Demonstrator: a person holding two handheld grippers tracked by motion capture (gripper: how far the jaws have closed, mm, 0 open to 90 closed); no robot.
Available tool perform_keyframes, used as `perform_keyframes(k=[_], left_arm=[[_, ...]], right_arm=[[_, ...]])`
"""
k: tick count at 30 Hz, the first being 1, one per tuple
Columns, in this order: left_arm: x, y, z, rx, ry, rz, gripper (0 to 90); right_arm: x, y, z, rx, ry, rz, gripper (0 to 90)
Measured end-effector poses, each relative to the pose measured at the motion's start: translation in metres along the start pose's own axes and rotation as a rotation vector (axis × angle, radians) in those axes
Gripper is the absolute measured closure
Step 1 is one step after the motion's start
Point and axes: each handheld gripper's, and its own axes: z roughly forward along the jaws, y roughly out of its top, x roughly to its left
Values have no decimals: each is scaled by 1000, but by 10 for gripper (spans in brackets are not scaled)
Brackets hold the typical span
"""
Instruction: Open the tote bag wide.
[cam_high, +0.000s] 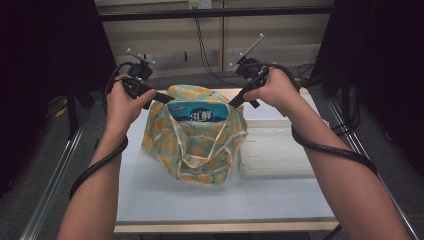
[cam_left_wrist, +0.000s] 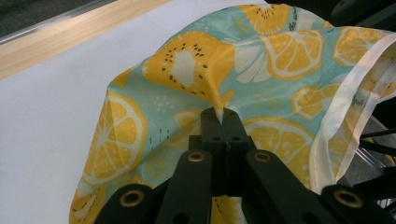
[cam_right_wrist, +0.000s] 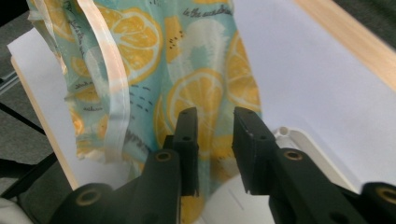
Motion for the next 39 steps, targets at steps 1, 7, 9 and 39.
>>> perform_keyframes(k=[1,7,9,39], left_arm=[[-1,-1,1,-16,2,-16,900],[0,-3,2,-9,0,-27,900],[1,-3,1,4,4,-9,900],[5,-5,6,14,-5,-8,900]], right_arm=[[0,-2,-7,10,-2,-12,665],[6,-5,-25,22,13,-60,607],[7,-5,-26,27,12,-68,602],[23,26,-36,-45,55,-86,900]])
